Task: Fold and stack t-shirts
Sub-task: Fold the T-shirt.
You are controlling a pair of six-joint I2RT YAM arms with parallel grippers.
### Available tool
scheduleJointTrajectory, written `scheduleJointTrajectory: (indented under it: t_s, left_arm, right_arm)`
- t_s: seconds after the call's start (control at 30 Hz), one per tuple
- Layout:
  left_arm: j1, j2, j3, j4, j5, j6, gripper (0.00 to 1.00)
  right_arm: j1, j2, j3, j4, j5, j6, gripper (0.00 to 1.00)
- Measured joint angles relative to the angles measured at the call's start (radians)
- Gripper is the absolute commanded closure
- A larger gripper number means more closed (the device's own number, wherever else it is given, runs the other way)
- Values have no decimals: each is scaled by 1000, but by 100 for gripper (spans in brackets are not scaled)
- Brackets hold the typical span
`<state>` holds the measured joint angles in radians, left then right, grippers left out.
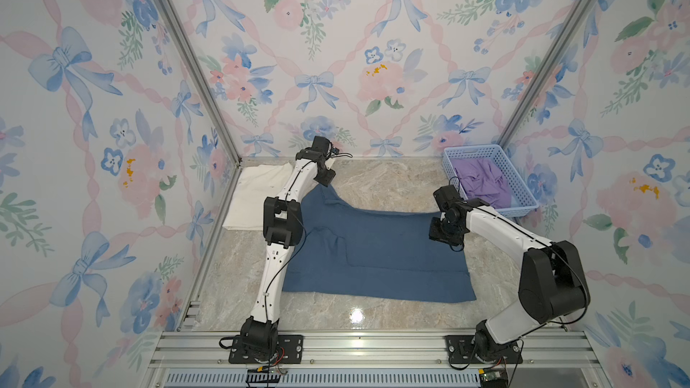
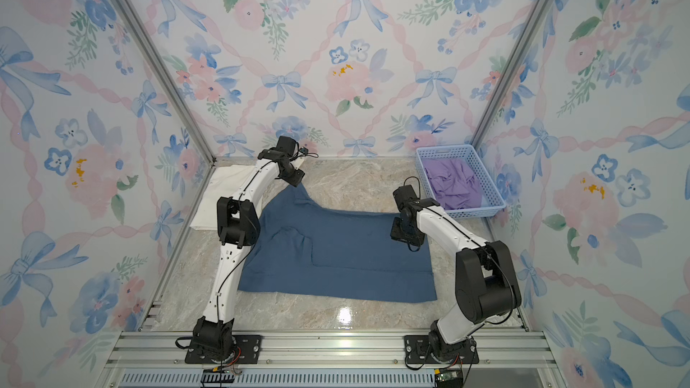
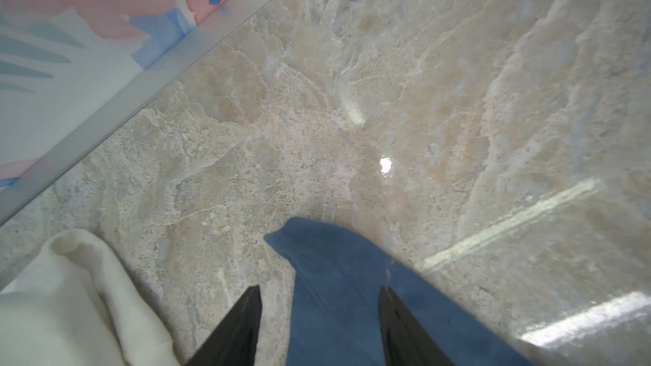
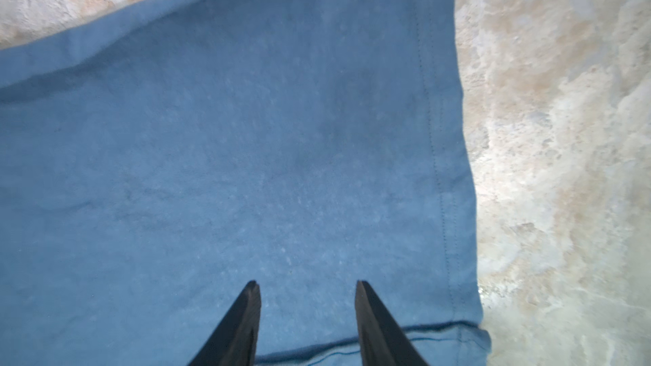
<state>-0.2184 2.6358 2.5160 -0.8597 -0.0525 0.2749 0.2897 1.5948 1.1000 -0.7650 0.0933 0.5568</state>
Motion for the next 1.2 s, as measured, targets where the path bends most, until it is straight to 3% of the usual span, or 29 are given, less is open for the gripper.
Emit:
scheduleJointTrajectory:
  t_s: [0.57,0.67,0.8,0.9,1.1,1.2]
  left_arm:
    - [30,51,0,109,54,-87,47]
    - [30,62,1,127,64,-100,54]
    - [32,67,1,133,85,-116,78]
    - [32,68,1,135,96,-118,89]
    - [34,61,-15,144,113,-116,90]
    - [38,42,-48,152,122,-115,82]
  right_arm:
    - [44,-35,-84,39,-10,31,54]
    - [46,-35,-84,45,-10,32,54]
    - [46,-35,-87,47,-10,32,54]
    - [46,-35,-92,48,-10,32,54]
    - [46,-31,-91,53,-7,35,54]
    - [46,-14,-84,54,-4,36,54]
